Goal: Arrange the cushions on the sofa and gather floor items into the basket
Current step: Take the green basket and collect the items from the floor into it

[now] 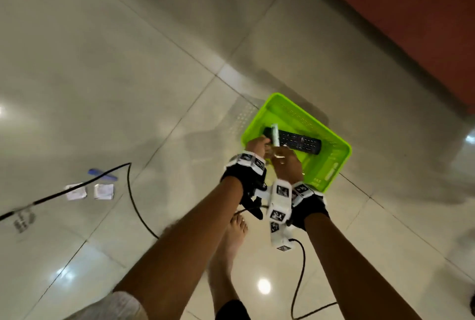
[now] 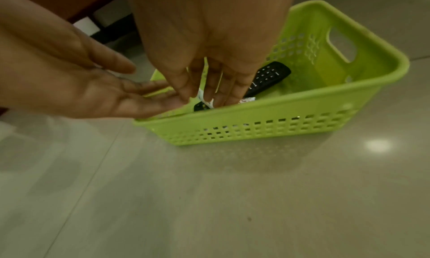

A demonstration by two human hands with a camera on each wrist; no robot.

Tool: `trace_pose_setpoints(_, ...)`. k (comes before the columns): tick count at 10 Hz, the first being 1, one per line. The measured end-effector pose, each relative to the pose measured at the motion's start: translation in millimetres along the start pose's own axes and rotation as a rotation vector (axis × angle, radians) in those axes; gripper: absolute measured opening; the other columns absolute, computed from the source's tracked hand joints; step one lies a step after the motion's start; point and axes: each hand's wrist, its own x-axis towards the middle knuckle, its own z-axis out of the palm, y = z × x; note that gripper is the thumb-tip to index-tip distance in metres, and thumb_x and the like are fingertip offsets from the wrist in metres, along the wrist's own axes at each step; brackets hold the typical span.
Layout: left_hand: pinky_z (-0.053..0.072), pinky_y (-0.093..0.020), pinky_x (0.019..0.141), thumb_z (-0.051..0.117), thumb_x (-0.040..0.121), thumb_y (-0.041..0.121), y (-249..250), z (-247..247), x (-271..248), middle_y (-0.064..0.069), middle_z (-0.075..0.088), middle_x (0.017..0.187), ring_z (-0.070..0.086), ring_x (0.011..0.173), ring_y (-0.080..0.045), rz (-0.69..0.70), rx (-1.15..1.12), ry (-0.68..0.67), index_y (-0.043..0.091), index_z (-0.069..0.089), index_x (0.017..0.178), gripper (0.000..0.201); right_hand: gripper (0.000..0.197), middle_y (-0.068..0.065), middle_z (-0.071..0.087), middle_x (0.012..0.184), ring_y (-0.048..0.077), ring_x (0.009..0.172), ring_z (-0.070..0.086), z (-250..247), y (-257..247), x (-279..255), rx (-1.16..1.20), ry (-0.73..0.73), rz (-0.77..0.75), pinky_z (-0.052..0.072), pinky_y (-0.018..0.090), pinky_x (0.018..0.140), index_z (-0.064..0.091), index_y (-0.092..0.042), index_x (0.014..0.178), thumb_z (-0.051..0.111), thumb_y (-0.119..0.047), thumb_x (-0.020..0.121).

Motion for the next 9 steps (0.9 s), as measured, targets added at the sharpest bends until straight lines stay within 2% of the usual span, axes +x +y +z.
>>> trace_pose_setpoints(1, 0.053, -0.033, 0.085, 0.043, 0.095, 0.011, -20, -47, -46, -0.023, 0.055, 0.133, 0.055, 0.122, -0.035, 0.044, 0.096, 0.07, -0.001, 0.052, 0.126, 0.034, 0.031, 0.026, 0.065, 0.112, 0.038, 0.108, 0.06, 8, -13, -24, -0.21, -0.001, -0.181, 0.045, 0.037, 0.093, 0.066, 0.002, 0.103, 0.044, -0.007, 0.083)
trace_pose_setpoints(2, 0.049, -0.039, 0.101, 0.044, 0.093, 0.01, -47, -104, -90, -0.02, 0.061, 0.126, 0.058, 0.118, -0.032, 0.054, 0.273, 0.159, 0.002, 0.059, 0.118, 0.03, 0.024, 0.022, 0.068, 0.106, 0.037, 0.1, 0.063, 39, -38, -56, -0.334, -0.137, -0.221, 0.047, 0.038, 0.086, 0.066, -0.006, 0.098, 0.046, -0.008, 0.087)
trace_pose_setpoints(3, 0.043, -0.035, 0.103, 0.04, 0.094, 0.009, -88, -174, -117, -0.017, 0.058, 0.13, 0.054, 0.122, -0.03, 0.02, 0.434, 0.231, 0.003, 0.059, 0.118, 0.031, 0.022, 0.009, 0.068, 0.109, 0.03, 0.099, 0.063, 86, -65, -95, -0.502, -0.41, -0.266, 0.047, 0.033, 0.083, 0.065, -0.016, 0.095, 0.049, -0.005, 0.086)
trace_pose_setpoints(4, 0.046, -0.034, 0.1, 0.04, 0.093, 0.01, -122, -243, -130, -0.016, 0.059, 0.13, 0.055, 0.12, -0.03, -0.047, 0.398, 0.333, 0.006, 0.059, 0.119, 0.032, 0.024, 0.005, 0.067, 0.111, 0.027, 0.1, 0.062, 149, -88, -127, -0.711, -0.613, -0.393, 0.046, 0.03, 0.081, 0.065, -0.019, 0.099, 0.046, -0.01, 0.088)
trace_pose_setpoints(5, 0.046, -0.034, 0.101, 0.041, 0.096, 0.01, -156, -312, -122, -0.017, 0.059, 0.13, 0.056, 0.121, -0.03, -0.107, 0.321, 0.409, 0.002, 0.056, 0.125, 0.033, 0.022, 0.01, 0.066, 0.111, 0.03, 0.101, 0.061, 226, -115, -150, -0.798, -0.662, -0.526, 0.047, 0.033, 0.082, 0.064, -0.016, 0.103, 0.046, -0.014, 0.089)
trace_pose_setpoints(6, 0.047, -0.037, 0.1, 0.042, 0.094, 0.01, -181, -369, -104, -0.02, 0.062, 0.126, 0.058, 0.118, -0.033, -0.107, 0.239, 0.543, 0.001, 0.06, 0.118, 0.031, 0.024, 0.016, 0.066, 0.11, 0.034, 0.102, 0.061, 304, -138, -150, -0.831, -0.621, -0.618, 0.047, 0.036, 0.081, 0.062, -0.008, 0.105, 0.043, -0.018, 0.093)
trace_pose_setpoints(7, 0.046, -0.036, 0.097, 0.04, 0.094, 0.014, -202, -408, -83, -0.022, 0.062, 0.125, 0.058, 0.116, -0.035, -0.084, 0.187, 0.667, 0.004, 0.06, 0.116, 0.031, 0.028, 0.021, 0.065, 0.111, 0.036, 0.103, 0.061, 370, -151, -139, -0.876, -0.521, -0.662, 0.047, 0.039, 0.08, 0.06, -0.003, 0.107, 0.039, -0.016, 0.095)
trace_pose_setpoints(8, 0.046, -0.033, 0.094, 0.041, 0.091, 0.01, -214, -433, -69, -0.019, 0.063, 0.125, 0.059, 0.114, -0.033, -0.046, 0.166, 0.71, 0.011, 0.062, 0.115, 0.031, 0.026, 0.022, 0.058, 0.116, 0.037, 0.107, 0.058, 408, -145, -123, -0.869, -0.429, -0.649, 0.047, 0.041, 0.081, 0.056, -0.001, 0.111, 0.043, -0.012, 0.091)
trace_pose_setpoints(9, 0.046, -0.033, 0.093, 0.04, 0.088, 0.005, -221, -443, -59, -0.018, 0.063, 0.123, 0.058, 0.113, -0.033, -0.02, 0.184, 0.728, 0.01, 0.062, 0.112, 0.032, 0.03, 0.021, 0.052, 0.121, 0.036, 0.112, 0.052, 417, -133, -111, -0.878, -0.387, -0.651, 0.045, 0.041, 0.081, 0.052, 0.001, 0.114, 0.051, -0.013, 0.087)
